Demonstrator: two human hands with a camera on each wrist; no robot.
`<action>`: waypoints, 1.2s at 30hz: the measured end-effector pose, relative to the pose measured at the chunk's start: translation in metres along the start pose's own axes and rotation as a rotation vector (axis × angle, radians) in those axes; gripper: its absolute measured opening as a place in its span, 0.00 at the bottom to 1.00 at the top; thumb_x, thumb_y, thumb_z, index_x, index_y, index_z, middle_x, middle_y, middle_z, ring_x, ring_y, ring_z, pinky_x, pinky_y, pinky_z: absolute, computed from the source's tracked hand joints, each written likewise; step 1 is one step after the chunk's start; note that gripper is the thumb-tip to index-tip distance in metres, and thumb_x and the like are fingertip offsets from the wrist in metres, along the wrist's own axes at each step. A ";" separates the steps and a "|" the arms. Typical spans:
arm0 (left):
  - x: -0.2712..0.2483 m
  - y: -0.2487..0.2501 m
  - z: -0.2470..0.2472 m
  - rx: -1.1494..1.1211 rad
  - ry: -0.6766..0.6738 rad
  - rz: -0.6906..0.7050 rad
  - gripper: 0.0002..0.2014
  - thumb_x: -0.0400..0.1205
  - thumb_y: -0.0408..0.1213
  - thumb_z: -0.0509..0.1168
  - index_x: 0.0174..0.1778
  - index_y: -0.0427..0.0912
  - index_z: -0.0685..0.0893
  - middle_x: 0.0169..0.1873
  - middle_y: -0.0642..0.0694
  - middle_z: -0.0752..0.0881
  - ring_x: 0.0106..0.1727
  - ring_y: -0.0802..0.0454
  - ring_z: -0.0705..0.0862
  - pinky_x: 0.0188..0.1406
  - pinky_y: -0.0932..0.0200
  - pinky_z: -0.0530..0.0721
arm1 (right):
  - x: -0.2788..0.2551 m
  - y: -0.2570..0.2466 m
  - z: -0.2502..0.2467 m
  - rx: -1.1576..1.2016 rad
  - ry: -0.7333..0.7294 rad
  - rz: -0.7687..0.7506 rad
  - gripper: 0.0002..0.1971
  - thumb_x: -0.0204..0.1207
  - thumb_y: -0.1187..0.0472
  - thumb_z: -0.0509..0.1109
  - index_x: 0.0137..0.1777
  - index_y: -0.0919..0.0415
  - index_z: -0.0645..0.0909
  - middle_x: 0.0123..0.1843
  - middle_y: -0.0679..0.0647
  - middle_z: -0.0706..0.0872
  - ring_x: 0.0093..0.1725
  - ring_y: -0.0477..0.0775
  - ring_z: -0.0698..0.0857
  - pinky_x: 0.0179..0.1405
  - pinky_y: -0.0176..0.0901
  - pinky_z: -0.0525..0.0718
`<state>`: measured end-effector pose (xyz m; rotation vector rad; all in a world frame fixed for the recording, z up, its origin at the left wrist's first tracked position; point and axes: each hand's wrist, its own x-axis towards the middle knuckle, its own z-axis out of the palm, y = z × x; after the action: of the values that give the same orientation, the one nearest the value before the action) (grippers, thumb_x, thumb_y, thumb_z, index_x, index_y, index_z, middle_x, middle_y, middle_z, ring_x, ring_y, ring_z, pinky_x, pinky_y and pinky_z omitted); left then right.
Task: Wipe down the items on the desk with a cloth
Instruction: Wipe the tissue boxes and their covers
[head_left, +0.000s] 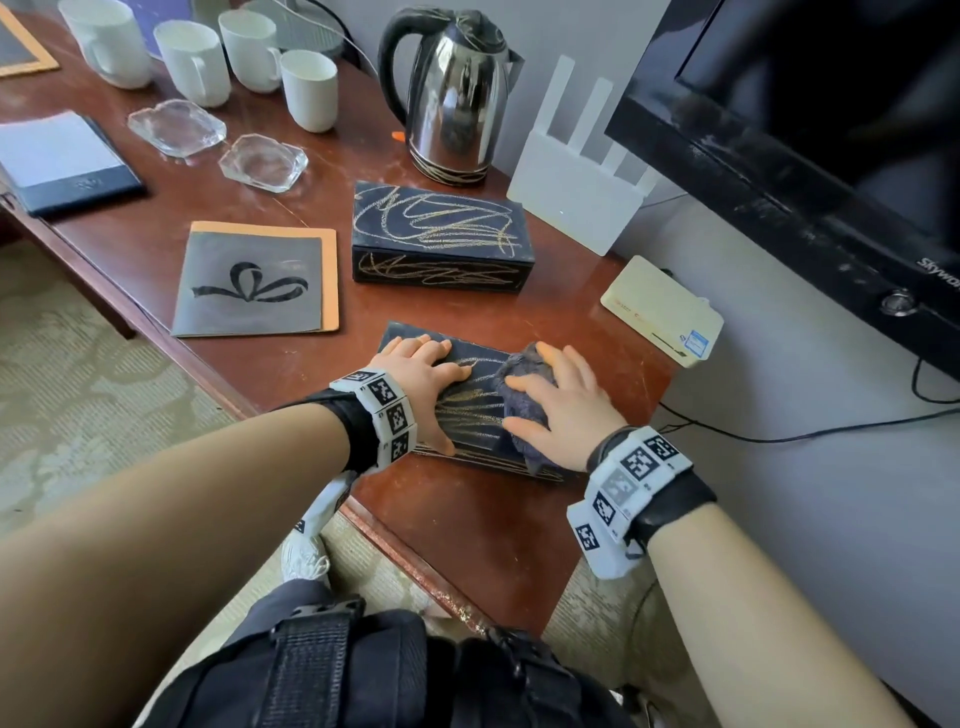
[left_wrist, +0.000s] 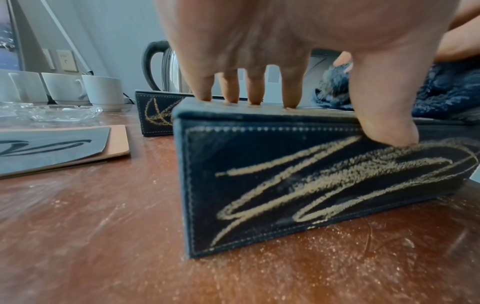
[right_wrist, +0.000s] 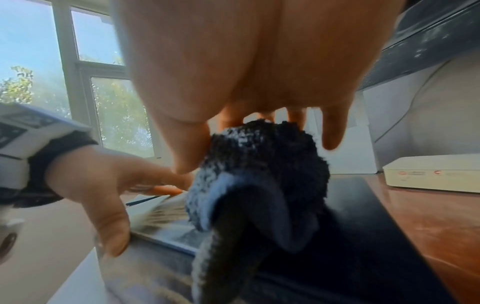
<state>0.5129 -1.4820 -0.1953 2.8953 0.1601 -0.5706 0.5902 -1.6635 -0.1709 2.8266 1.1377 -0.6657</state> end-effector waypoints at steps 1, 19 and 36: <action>0.000 0.000 0.000 0.002 -0.002 -0.002 0.49 0.66 0.65 0.71 0.80 0.60 0.54 0.81 0.49 0.51 0.81 0.44 0.48 0.79 0.47 0.49 | 0.003 -0.004 -0.002 0.066 -0.055 -0.008 0.23 0.83 0.44 0.55 0.77 0.42 0.64 0.84 0.48 0.41 0.83 0.56 0.41 0.80 0.60 0.50; 0.000 -0.002 0.000 -0.005 0.003 0.008 0.48 0.67 0.65 0.71 0.80 0.60 0.54 0.82 0.49 0.50 0.81 0.44 0.49 0.79 0.48 0.49 | 0.009 0.006 -0.019 -0.162 0.467 0.270 0.30 0.75 0.46 0.68 0.75 0.47 0.64 0.67 0.57 0.72 0.66 0.60 0.70 0.59 0.53 0.72; 0.001 -0.001 0.001 -0.016 0.013 -0.008 0.49 0.65 0.65 0.72 0.80 0.59 0.56 0.81 0.50 0.52 0.81 0.45 0.49 0.79 0.48 0.51 | 0.001 -0.009 0.011 -0.100 0.098 -0.172 0.10 0.80 0.58 0.61 0.59 0.51 0.78 0.66 0.47 0.72 0.63 0.55 0.72 0.52 0.46 0.76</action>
<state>0.5128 -1.4809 -0.1969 2.8845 0.1766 -0.5498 0.5809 -1.6578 -0.1803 2.7274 1.4002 -0.4669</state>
